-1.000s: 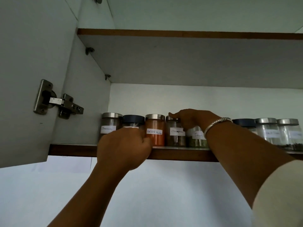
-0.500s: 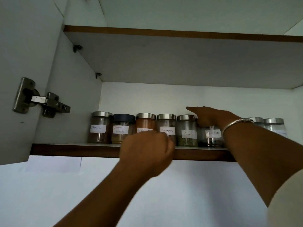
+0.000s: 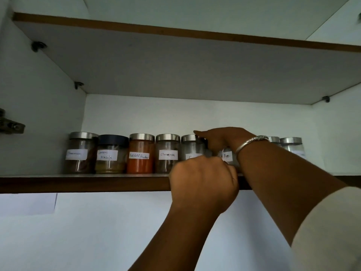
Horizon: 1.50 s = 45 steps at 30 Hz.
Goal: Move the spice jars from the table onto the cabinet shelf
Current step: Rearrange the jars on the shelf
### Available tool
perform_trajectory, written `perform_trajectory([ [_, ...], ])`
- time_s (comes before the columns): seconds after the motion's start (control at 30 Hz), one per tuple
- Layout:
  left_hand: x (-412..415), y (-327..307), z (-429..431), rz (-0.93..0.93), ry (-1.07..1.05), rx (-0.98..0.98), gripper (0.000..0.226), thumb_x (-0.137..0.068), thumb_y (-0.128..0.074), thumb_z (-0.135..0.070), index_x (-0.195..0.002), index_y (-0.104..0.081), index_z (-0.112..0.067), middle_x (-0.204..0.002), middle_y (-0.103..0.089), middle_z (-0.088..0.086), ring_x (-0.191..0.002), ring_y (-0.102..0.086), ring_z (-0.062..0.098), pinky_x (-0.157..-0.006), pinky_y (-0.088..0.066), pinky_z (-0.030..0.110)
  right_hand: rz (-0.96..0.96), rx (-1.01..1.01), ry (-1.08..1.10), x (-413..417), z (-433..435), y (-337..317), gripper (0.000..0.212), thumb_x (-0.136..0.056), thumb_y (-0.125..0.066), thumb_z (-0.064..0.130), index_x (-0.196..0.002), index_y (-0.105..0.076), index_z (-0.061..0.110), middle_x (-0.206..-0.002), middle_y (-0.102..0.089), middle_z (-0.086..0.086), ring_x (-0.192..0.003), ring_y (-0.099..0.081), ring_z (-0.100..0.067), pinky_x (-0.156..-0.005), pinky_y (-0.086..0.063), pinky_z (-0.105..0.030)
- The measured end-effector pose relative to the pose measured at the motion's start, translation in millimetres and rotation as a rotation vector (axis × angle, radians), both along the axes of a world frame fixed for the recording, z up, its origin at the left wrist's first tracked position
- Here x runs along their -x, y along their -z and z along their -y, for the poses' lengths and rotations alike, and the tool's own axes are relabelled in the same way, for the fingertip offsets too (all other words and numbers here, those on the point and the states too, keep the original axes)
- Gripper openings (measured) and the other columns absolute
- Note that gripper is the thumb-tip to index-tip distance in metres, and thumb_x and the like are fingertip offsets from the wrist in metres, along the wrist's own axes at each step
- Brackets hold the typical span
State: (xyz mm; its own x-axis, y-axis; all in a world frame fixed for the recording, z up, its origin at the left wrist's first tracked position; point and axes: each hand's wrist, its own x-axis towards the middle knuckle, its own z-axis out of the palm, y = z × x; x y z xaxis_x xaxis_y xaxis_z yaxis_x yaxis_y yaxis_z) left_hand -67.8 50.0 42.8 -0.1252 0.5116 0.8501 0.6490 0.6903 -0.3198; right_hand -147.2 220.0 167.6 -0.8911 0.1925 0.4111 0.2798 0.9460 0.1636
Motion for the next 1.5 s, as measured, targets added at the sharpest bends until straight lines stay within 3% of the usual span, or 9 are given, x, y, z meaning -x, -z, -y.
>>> perform_trajectory([
  [0.13,-2,-1,2,-0.036,0.053,-0.051,0.025,-0.092,-0.040,-0.026,-0.068,-0.042,-0.019,-0.062,-0.039,0.001,-0.056,-0.038,0.019,-0.051,-0.031,0.026,0.009,0.028,0.049,-26,-18,5,0.100,-0.082,-0.064,0.001,-0.148,0.008,0.026,-0.157,-0.008,-0.014,-0.141,-0.022,-0.030,-0.108,-0.027,-0.035],
  [0.37,7,-4,-6,0.012,0.018,-0.116,0.028,-0.093,-0.026,-0.037,-0.074,-0.040,-0.022,-0.060,-0.029,-0.004,-0.062,-0.041,0.016,-0.054,-0.030,0.024,-0.068,0.037,-0.089,-37,-35,10,0.068,-0.079,-0.061,-0.003,-0.138,-0.037,0.019,-0.130,-0.052,-0.010,-0.114,-0.051,-0.028,-0.093,-0.041,-0.035],
  [0.53,6,-4,-7,0.032,-0.015,-0.108,0.031,-0.093,-0.023,-0.040,-0.074,-0.041,-0.023,-0.057,-0.029,-0.006,-0.060,-0.039,0.013,-0.048,-0.021,0.021,-0.101,-0.017,0.019,-28,-44,7,0.048,-0.081,-0.053,0.010,-0.125,-0.038,0.017,-0.097,-0.056,-0.004,-0.092,-0.058,-0.026,-0.083,-0.050,-0.043],
  [0.67,8,-3,-8,0.029,-0.026,-0.120,0.032,-0.093,-0.023,-0.039,-0.073,-0.043,-0.022,-0.057,-0.030,-0.006,-0.061,-0.042,0.014,-0.050,-0.025,0.022,-0.105,-0.061,0.066,-24,-50,7,0.042,-0.083,-0.049,0.015,-0.122,-0.033,0.015,-0.086,-0.055,-0.005,-0.085,-0.060,-0.027,-0.073,-0.052,-0.042],
  [0.77,9,-4,-8,0.059,-0.024,-0.101,0.033,-0.093,-0.022,-0.039,-0.073,-0.043,-0.023,-0.058,-0.032,-0.006,-0.062,-0.043,0.014,-0.054,-0.030,0.023,-0.080,-0.036,0.076,-20,-52,8,0.055,-0.079,-0.052,0.012,-0.130,-0.030,0.015,-0.103,-0.056,-0.011,-0.094,-0.058,-0.030,-0.080,-0.051,-0.044],
  [0.87,7,-7,-9,0.089,-0.024,-0.088,0.034,-0.093,-0.022,-0.040,-0.075,-0.044,-0.023,-0.059,-0.033,-0.007,-0.063,-0.044,0.015,-0.058,-0.034,0.025,-0.071,0.085,0.048,-28,-52,3,0.083,-0.080,-0.058,0.008,-0.146,-0.009,0.021,-0.136,-0.043,-0.016,-0.110,-0.053,-0.032,-0.086,-0.049,-0.041],
  [0.97,-1,-7,-23,0.074,-0.002,-0.043,0.038,-0.094,-0.018,-0.043,-0.080,-0.046,-0.022,-0.061,-0.037,-0.004,-0.063,-0.044,0.016,-0.059,-0.036,0.027,-0.095,0.122,0.071,-49,-72,-1,0.084,-0.085,-0.053,0.010,-0.148,0.001,0.025,-0.150,-0.030,-0.016,-0.125,-0.044,-0.034,-0.098,-0.043,-0.044],
  [1.2,-33,-7,-89,-0.007,0.081,0.050,0.034,-0.096,-0.024,-0.037,-0.074,-0.039,-0.016,-0.056,-0.029,0.000,-0.051,-0.032,0.017,-0.052,-0.031,0.028,-0.025,0.052,0.175,-76,-122,13,0.094,-0.082,-0.057,-0.002,-0.149,0.004,0.024,-0.150,-0.030,-0.014,-0.131,-0.038,-0.030,-0.105,-0.036,-0.039],
  [1.5,-37,-6,-100,-0.035,-0.017,0.065,0.029,-0.094,-0.023,-0.032,-0.072,-0.033,-0.018,-0.058,-0.025,-0.003,-0.055,-0.030,0.018,-0.047,-0.022,0.025,-0.035,-0.237,0.177,-60,-147,5,0.088,-0.083,-0.054,0.012,-0.146,0.000,0.040,-0.147,-0.037,-0.009,-0.125,-0.045,-0.031,-0.098,-0.042,-0.044],
])
